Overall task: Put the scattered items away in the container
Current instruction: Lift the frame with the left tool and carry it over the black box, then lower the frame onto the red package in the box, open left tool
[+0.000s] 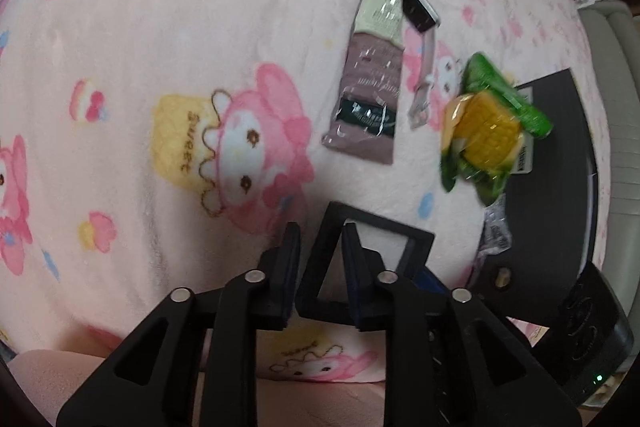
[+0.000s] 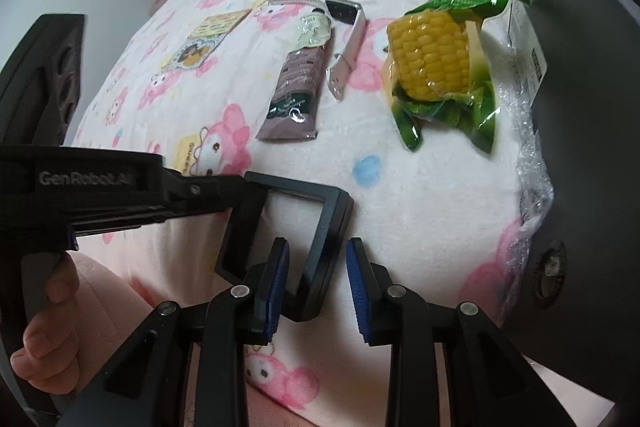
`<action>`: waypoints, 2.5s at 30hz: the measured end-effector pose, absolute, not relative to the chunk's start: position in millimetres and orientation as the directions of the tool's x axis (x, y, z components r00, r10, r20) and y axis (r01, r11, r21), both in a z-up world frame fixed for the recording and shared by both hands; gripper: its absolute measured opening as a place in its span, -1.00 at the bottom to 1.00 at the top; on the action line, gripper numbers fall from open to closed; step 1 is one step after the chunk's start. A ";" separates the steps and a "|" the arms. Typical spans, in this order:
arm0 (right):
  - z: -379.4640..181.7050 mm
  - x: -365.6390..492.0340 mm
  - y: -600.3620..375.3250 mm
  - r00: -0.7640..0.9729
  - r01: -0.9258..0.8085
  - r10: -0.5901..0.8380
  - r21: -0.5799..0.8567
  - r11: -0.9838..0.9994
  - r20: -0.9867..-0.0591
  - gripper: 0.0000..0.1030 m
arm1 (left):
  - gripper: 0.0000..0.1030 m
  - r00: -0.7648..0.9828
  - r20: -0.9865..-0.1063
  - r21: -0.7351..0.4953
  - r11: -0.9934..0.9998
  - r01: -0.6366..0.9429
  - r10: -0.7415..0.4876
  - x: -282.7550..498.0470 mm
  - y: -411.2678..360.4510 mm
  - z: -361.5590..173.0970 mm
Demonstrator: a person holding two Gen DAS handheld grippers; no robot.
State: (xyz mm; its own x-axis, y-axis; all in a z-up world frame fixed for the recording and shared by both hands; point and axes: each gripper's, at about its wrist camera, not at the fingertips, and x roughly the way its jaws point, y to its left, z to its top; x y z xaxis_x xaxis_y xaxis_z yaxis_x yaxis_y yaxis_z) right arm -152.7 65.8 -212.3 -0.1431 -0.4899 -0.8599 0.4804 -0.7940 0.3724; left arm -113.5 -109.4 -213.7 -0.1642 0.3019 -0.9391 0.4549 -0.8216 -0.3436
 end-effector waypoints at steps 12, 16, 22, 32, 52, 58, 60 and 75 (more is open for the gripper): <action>-180.3 -137.5 72.0 -0.174 0.544 -0.516 0.355 -0.761 -0.839 -0.49 | -0.50 -0.346 -0.878 -0.451 -0.811 0.371 0.331 -78.1 -121.6 -165.3; -156.9 -128.2 77.8 -0.211 0.566 -0.530 0.339 -0.751 -0.821 -0.49 | -0.50 -0.380 -0.865 -0.460 -0.818 0.344 0.326 -101.0 -96.2 -156.3; -119.0 -130.9 103.3 -0.258 0.551 -0.581 0.376 -0.745 -0.772 -0.49 | -0.50 -0.430 -0.823 -0.514 -0.808 0.287 0.371 -108.6 -62.7 -127.2; -54.2 -148.3 156.4 -0.397 0.552 -0.556 0.294 -0.780 -0.730 -0.48 | -0.49 -0.486 -0.758 -0.560 -0.817 0.141 0.435 -149.4 4.2 -73.7; -98.4 -237.0 285.4 -0.382 0.318 -0.517 0.417 -0.852 -0.766 -0.50 | -0.50 -0.314 -0.830 -0.512 -0.854 0.097 0.462 -241.6 125.2 -115.1; -127.3 -247.6 295.5 -0.292 0.228 -0.526 0.476 -0.850 -0.799 -0.50 | -0.60 -0.263 -0.871 -0.457 -0.882 0.118 0.416 -244.8 134.8 -128.3; -135.4 -248.5 296.3 -0.267 0.211 -0.512 0.469 -0.858 -0.816 -0.50 | -0.63 -0.253 -0.881 -0.440 -0.890 0.122 0.400 -244.1 136.9 -130.4; -123.1 -243.4 315.6 -0.389 0.142 -0.316 0.283 -0.949 -0.865 -0.47 | -0.61 -0.269 -0.902 -0.379 -0.917 0.122 0.337 -227.6 133.0 -124.3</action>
State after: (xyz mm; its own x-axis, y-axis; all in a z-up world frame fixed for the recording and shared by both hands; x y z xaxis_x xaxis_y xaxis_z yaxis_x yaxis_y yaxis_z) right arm -243.4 315.6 -123.1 -0.3890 -0.3162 -0.8653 0.1420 -0.9486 0.2828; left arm -227.6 133.0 -124.3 -0.2690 0.3371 -0.9022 0.1220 -0.9173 -0.3791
